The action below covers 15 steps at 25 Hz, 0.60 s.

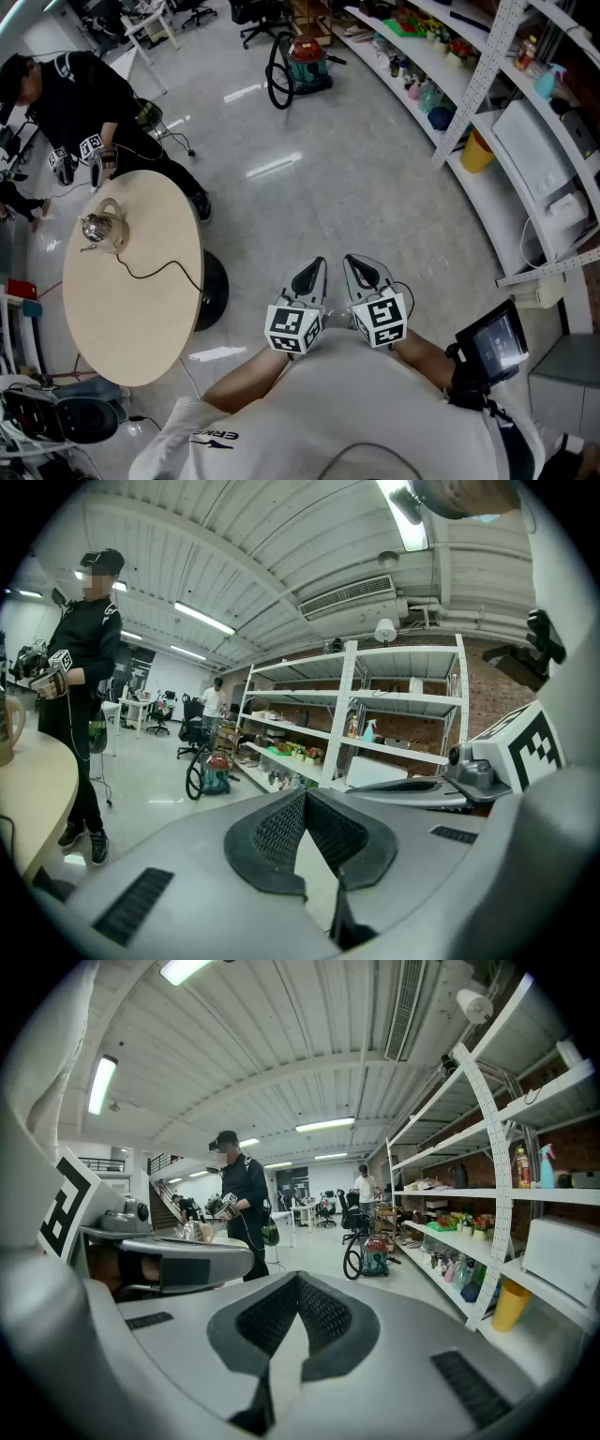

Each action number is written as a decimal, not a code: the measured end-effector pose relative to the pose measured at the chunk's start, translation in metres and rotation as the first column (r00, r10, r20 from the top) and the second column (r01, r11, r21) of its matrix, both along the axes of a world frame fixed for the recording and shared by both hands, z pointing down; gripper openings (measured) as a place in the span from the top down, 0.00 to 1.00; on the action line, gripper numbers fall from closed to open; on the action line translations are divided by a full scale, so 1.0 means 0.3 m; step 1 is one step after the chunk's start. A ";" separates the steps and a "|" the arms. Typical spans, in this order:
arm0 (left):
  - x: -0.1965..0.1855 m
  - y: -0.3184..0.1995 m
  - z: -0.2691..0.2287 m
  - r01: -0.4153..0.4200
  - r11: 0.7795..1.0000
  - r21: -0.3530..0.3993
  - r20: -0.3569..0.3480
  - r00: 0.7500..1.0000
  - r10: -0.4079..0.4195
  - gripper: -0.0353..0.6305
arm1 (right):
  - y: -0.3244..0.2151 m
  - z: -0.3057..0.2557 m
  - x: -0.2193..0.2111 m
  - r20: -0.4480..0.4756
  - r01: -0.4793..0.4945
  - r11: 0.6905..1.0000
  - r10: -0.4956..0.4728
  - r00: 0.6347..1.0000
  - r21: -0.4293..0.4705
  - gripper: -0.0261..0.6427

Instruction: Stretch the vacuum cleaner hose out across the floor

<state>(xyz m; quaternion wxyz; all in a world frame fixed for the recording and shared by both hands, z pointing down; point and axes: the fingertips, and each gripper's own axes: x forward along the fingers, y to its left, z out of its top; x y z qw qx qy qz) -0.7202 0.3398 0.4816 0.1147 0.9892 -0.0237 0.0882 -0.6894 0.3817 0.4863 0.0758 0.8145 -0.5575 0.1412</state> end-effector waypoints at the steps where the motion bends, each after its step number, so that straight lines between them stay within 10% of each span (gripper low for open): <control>1: 0.001 -0.002 0.000 0.001 1.000 -0.001 0.000 1.000 -0.001 0.94 | -0.003 0.001 0.001 0.000 0.000 1.000 0.000 1.000 -0.001 0.96; 15: 0.014 -0.014 0.015 0.007 1.000 -0.010 0.007 1.000 -0.007 0.94 | -0.005 0.000 0.024 0.006 -0.020 1.000 0.020 1.000 0.017 0.96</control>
